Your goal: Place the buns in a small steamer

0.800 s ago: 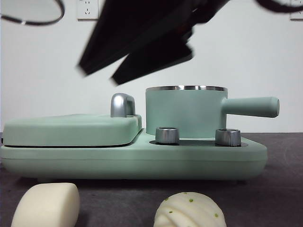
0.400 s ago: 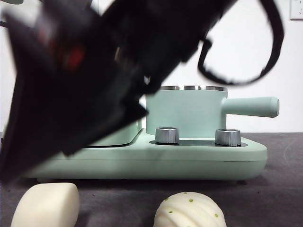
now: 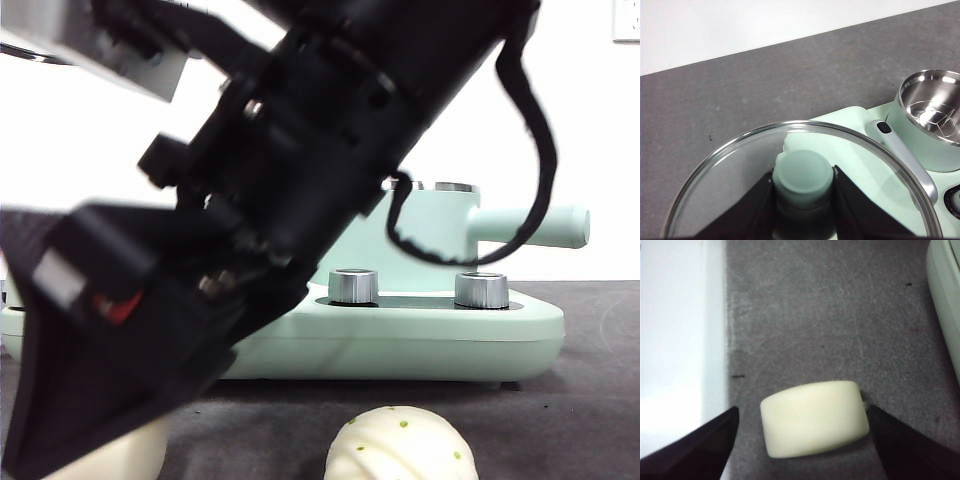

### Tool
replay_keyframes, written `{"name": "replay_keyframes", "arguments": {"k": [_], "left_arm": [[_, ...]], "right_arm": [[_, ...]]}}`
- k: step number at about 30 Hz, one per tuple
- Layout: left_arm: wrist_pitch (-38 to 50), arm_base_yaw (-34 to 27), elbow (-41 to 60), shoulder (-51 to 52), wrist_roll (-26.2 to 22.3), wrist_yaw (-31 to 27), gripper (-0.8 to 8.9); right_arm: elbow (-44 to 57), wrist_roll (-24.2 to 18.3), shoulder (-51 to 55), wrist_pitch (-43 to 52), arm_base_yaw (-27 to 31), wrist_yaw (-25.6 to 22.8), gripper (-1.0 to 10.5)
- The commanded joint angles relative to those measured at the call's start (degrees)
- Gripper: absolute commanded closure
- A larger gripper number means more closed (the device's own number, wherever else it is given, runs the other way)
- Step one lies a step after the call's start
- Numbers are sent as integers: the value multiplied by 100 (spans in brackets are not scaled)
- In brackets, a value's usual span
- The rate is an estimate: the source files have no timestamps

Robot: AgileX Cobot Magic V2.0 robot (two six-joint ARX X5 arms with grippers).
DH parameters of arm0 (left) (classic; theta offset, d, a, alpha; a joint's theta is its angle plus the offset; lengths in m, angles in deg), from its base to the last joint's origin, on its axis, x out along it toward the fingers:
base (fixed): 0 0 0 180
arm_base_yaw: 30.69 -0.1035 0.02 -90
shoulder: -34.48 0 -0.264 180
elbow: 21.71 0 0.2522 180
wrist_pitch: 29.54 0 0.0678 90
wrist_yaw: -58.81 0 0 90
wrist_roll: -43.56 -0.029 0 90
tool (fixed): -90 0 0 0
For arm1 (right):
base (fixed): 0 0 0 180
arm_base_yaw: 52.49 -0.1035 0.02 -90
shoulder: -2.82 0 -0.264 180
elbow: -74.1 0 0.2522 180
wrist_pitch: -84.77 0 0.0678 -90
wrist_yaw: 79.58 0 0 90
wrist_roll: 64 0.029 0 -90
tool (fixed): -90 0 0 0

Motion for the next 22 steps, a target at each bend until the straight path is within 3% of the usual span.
{"name": "replay_keyframes", "arguments": {"k": [1,4,8,16,22], "left_arm": [[190,4,-120,0,-42,-2,798],[192,4,-120,0,-42,-2,797],[192,4,-120,0,-42,-2,797],[197,4,-120,0,-42,-2,797],[201,4,-120,0,-42,-2,797]], "right_arm": [[-101,-61,-271,44,-94,0,532],[-101,-13,-378,-7,-98,0,539],[-101,170,-361,-24,-116,-9,682],[-271,807,-81,-380,-116,0,683],[-763,1113,505,-1550,-31,-142,683]]}}
